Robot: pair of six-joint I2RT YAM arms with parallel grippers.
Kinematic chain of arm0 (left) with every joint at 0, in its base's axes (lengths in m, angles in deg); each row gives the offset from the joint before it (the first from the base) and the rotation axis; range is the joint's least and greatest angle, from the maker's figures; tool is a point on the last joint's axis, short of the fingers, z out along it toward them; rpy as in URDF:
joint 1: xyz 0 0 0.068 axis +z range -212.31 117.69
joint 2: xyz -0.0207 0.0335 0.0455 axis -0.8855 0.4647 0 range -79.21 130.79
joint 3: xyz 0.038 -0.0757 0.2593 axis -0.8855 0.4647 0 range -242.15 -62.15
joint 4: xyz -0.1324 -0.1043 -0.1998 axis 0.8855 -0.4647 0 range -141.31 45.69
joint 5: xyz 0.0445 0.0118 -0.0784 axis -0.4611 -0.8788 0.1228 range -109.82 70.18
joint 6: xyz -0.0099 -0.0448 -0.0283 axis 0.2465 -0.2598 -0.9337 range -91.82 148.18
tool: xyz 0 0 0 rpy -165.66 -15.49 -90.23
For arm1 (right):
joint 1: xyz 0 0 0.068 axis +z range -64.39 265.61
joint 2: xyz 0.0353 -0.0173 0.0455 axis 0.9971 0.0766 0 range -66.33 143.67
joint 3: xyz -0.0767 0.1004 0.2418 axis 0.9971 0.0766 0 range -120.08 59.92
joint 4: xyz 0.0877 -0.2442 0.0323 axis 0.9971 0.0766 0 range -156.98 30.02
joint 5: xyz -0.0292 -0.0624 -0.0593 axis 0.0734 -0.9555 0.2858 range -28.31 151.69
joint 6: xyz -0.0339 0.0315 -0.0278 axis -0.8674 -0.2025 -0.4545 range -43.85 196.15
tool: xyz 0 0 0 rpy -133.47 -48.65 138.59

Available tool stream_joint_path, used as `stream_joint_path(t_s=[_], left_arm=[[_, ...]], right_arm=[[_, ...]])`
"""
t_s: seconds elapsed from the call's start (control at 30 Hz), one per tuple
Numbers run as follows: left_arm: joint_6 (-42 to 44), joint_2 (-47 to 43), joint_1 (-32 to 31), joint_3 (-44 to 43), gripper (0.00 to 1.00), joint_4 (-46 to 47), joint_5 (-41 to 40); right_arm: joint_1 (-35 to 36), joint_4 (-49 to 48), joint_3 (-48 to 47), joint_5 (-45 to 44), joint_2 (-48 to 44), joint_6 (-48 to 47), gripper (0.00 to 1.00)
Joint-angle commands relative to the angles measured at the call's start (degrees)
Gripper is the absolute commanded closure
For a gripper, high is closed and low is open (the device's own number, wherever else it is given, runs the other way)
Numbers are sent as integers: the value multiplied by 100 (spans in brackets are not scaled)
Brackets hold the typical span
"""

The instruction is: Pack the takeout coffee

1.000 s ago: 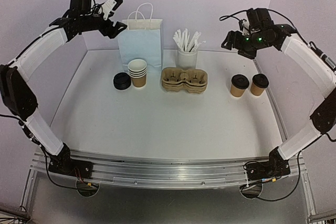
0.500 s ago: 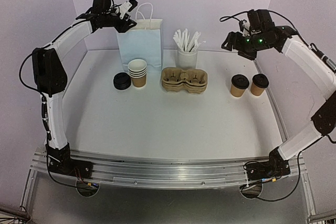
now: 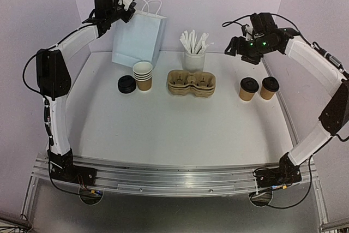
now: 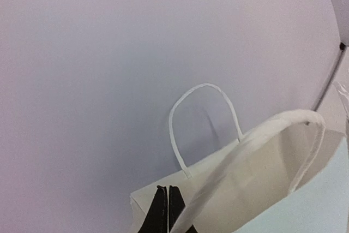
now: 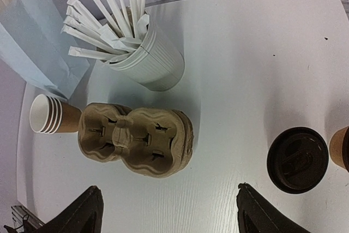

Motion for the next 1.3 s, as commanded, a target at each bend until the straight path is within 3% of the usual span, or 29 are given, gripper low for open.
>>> stream_joint_path(t_s=[0.0,0.2,0.33,0.57,0.73,0.97,1.27], left_arm=[[515,-310,1,-469,100,1579,-674],[1010,-481,-12,-1028,100,2158,-1110],[924,-1125,-162,-855,100,1992,-1016],[744,-3426,-1037,1553,100,664,-33],[371,-4510,-1826,2143,100,-625,614],[-647,-4816,-2377,2691,100,-1370,1346],[-1146,-5033,-2656,4350,100,-781,2761]], right_arm=[[35,-212,-192,252,-46,-26,20],[145,-287,-86,332,-260,23,21],[272,-321,-5,380,-464,98,22],[469,-379,73,816,-761,282,22],[658,-471,220,1053,-953,588,22],[1019,-463,395,723,-1050,702,22],[1298,-453,911,168,-1197,988,22]])
